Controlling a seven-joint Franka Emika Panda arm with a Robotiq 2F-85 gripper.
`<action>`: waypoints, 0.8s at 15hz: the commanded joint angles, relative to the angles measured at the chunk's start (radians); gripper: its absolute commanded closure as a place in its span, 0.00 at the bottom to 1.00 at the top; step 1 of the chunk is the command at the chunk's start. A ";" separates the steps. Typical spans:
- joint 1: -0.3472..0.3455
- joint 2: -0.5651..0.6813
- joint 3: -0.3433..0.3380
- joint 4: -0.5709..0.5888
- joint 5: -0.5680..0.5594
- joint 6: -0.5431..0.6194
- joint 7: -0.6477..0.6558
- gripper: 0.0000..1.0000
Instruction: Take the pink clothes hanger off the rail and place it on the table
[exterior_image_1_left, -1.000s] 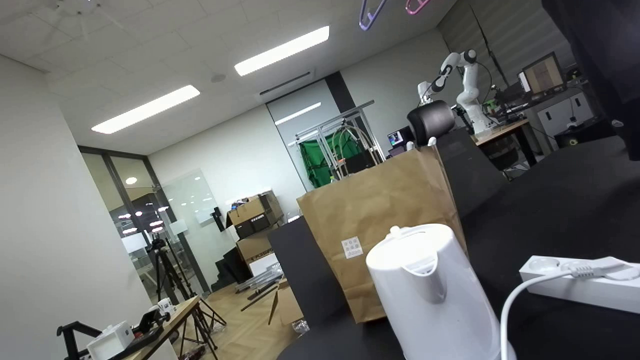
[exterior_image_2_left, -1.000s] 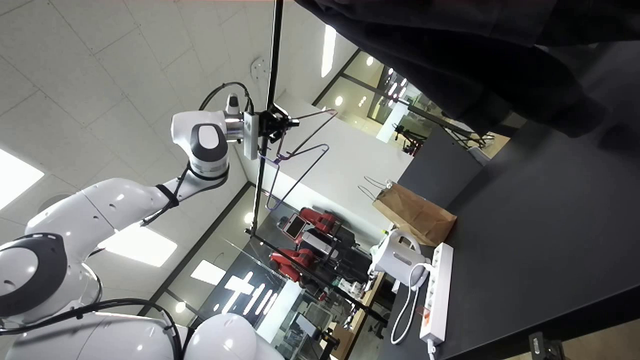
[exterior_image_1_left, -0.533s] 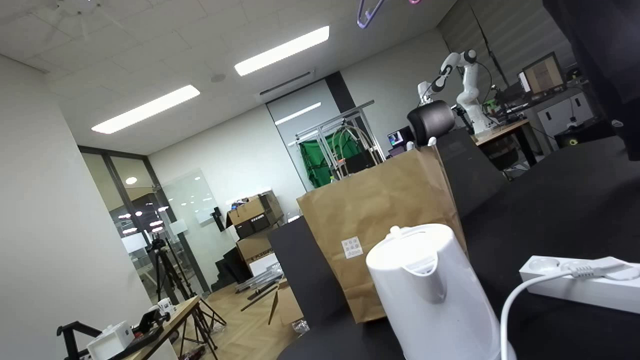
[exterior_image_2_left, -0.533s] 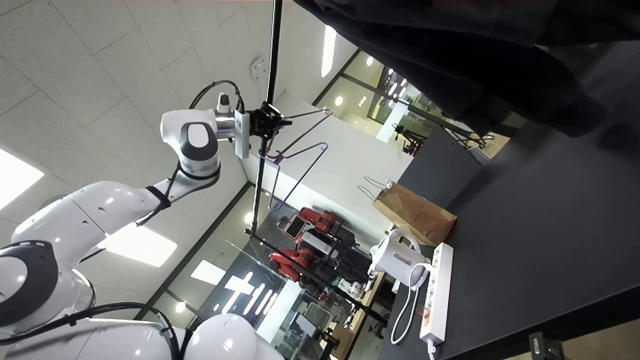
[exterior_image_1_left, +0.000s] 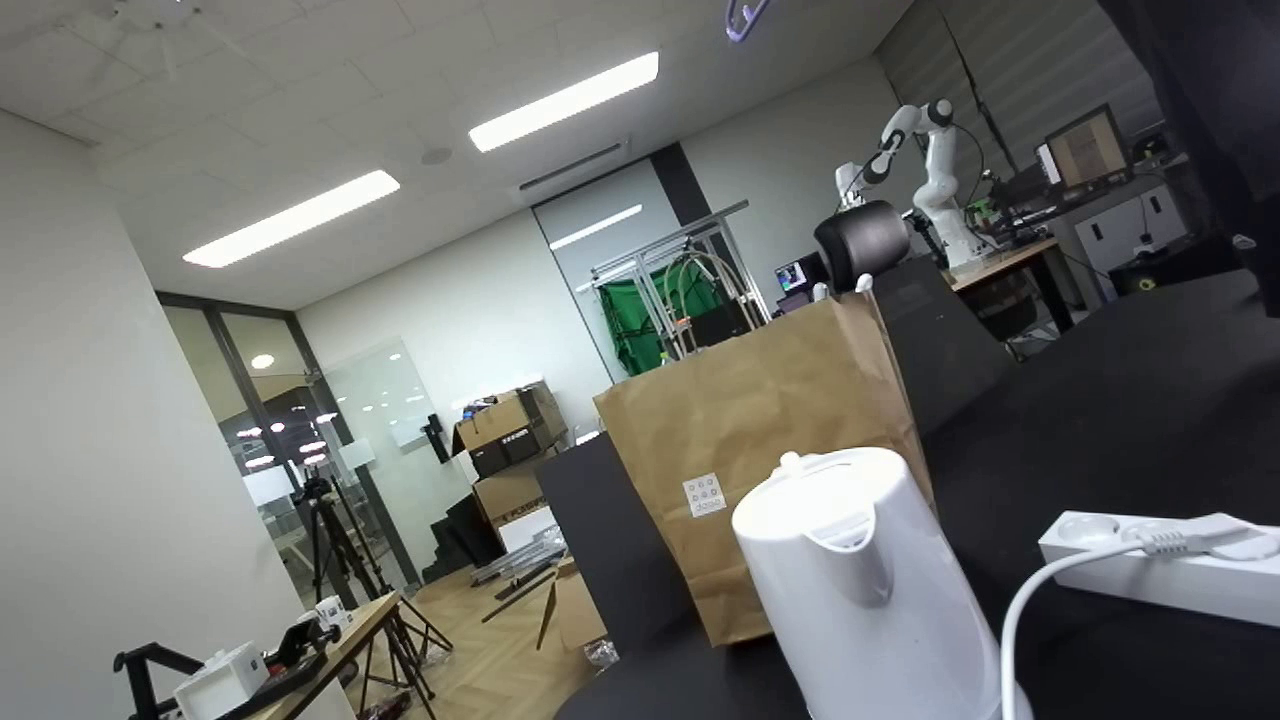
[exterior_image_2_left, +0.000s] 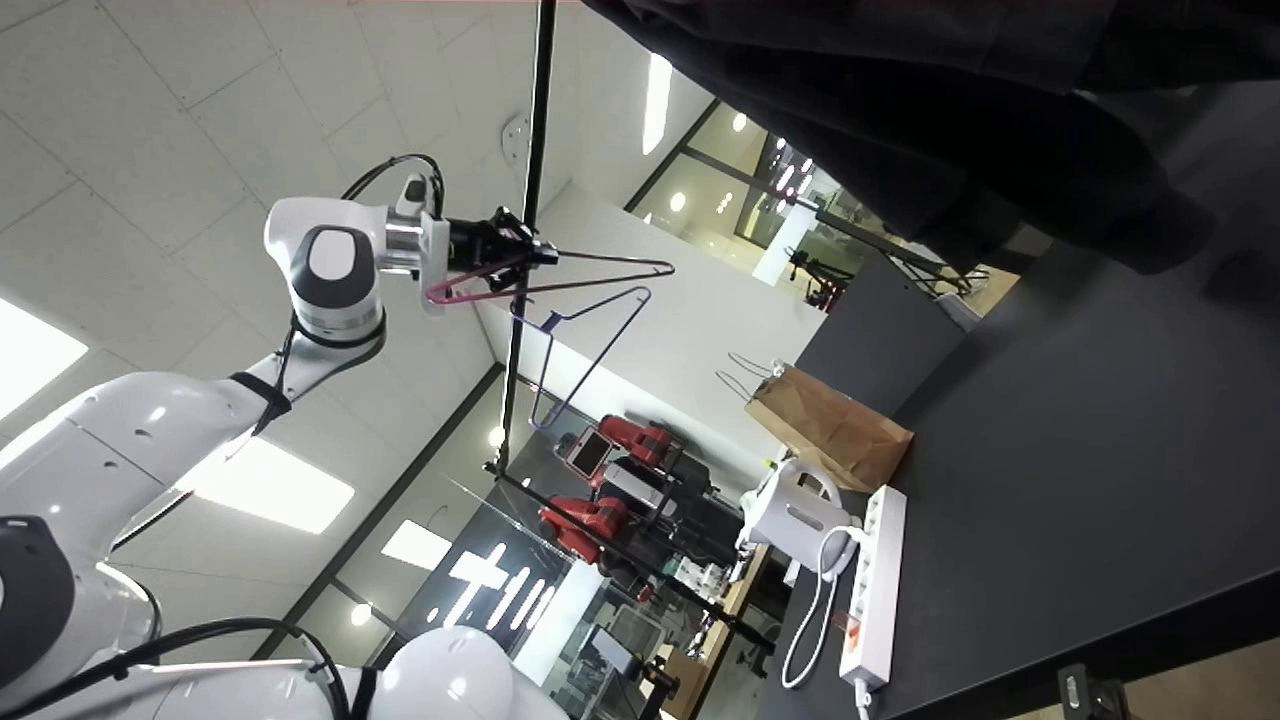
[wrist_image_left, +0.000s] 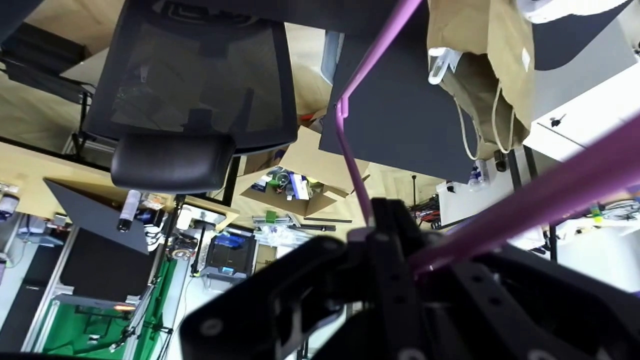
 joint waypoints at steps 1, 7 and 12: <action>0.010 -0.022 -0.025 0.031 0.011 -0.045 -0.024 0.99; 0.038 -0.008 -0.049 0.009 0.081 0.071 -0.041 0.99; 0.070 -0.001 -0.068 -0.002 0.155 0.222 -0.058 0.99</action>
